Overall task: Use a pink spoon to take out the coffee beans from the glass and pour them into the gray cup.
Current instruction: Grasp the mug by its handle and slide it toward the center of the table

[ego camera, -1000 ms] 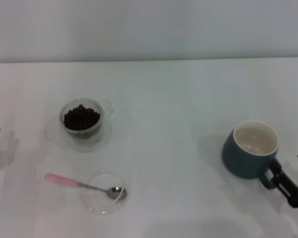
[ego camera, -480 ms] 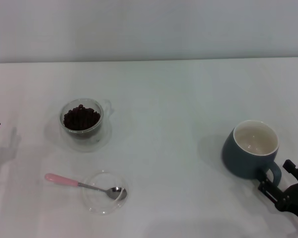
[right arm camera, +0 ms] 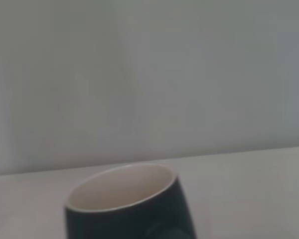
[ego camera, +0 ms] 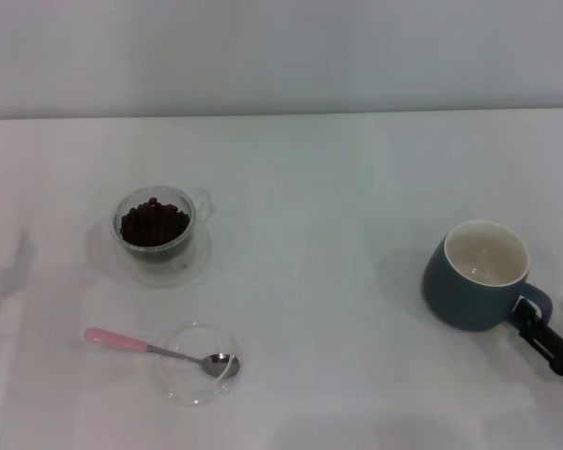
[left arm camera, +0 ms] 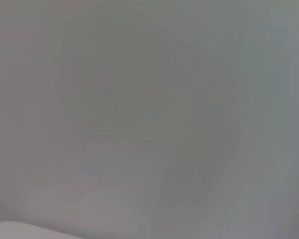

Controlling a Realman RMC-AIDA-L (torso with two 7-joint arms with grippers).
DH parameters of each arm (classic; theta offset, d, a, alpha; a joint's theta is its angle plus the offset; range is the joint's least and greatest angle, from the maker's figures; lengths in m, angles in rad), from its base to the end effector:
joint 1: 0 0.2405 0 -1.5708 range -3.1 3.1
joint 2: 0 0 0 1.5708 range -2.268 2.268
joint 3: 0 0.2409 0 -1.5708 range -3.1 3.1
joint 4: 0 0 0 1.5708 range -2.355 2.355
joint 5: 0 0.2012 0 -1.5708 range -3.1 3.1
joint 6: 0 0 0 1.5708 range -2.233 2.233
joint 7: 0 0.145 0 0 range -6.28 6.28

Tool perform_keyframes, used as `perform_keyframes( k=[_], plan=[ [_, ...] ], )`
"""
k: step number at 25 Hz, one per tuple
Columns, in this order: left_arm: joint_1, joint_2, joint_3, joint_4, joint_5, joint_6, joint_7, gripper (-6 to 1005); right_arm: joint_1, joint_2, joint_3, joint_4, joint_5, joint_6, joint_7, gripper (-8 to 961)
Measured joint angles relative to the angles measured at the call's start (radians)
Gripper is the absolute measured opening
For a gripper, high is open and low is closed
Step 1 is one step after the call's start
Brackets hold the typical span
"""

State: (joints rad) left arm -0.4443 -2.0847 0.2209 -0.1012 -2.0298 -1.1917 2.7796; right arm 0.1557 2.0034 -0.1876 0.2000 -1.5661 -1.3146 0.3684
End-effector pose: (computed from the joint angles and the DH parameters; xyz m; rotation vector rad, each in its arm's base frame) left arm -0.3425 0.3017 0.0000 -1.4545 -0.8192 -0.7585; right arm 0.3755 0.1896 -0.0237 -1.7302 0.8778 0.6585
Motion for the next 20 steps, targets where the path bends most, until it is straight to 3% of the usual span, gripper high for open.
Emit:
perform_keyframes(
  k=[6, 20],
  plan=[
    [-0.007, 0.001, 0.000, 0.002, -0.009, -0.002, 0.000, 797, 0.023, 0.000, 0.076, -0.020, 0.000, 0.043, 0.002, 863],
    [-0.009, 0.001, 0.000, 0.003, -0.043, -0.002, 0.000, 795, 0.114, 0.003, 0.104, -0.033, -0.005, 0.081, 0.002, 861]
  ],
)
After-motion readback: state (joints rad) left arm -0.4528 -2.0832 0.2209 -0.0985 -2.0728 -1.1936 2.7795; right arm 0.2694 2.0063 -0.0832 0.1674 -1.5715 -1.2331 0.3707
